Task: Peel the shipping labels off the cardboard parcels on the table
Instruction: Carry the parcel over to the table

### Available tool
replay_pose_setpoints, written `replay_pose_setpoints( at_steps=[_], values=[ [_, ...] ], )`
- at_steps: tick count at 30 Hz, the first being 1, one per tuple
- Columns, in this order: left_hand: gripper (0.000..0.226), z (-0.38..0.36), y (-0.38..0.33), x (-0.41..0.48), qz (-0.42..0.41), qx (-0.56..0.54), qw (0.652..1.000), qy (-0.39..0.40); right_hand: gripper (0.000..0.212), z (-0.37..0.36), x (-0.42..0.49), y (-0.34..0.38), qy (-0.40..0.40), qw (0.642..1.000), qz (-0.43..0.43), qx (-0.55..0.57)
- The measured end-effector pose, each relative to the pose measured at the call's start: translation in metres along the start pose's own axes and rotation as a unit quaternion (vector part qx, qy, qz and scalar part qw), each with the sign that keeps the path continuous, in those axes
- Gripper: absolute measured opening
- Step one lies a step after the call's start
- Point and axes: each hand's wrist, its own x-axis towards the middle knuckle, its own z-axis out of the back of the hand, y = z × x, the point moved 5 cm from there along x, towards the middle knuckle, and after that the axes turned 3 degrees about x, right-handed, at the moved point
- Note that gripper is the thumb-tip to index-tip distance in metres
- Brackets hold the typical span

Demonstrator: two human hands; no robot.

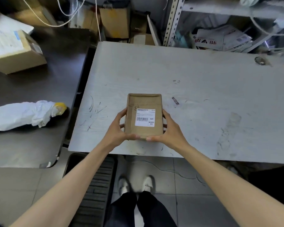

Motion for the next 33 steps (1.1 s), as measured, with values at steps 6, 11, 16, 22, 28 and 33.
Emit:
replay_pose_setpoints(
  at_steps=[6,11,16,22,28,33],
  values=[
    [0.111,0.014,-0.062,0.013,-0.044,0.002,0.999,0.001,0.116,0.031,0.009,0.042,-0.025,0.999,0.043,0.006],
    [0.111,0.019,-0.134,0.022,-0.1,0.0,0.995,-0.019,0.121,0.077,0.014,0.094,-0.085,0.993,0.086,0.011],
    [0.106,0.009,-0.183,0.032,-0.154,0.003,0.988,-0.018,0.126,0.117,0.009,0.125,-0.128,0.985,0.113,0.026],
    [0.106,-0.008,-0.205,0.037,-0.168,0.015,0.986,-0.014,0.123,0.138,0.006,0.126,-0.138,0.981,0.131,0.038],
    [0.106,-0.035,-0.221,0.048,-0.167,0.047,0.985,0.015,0.119,0.164,-0.003,0.112,-0.164,0.978,0.119,0.046],
    [0.106,-0.065,-0.23,0.068,-0.18,0.055,0.98,0.061,0.119,0.192,-0.014,0.1,-0.211,0.972,0.091,0.042]
  ],
)
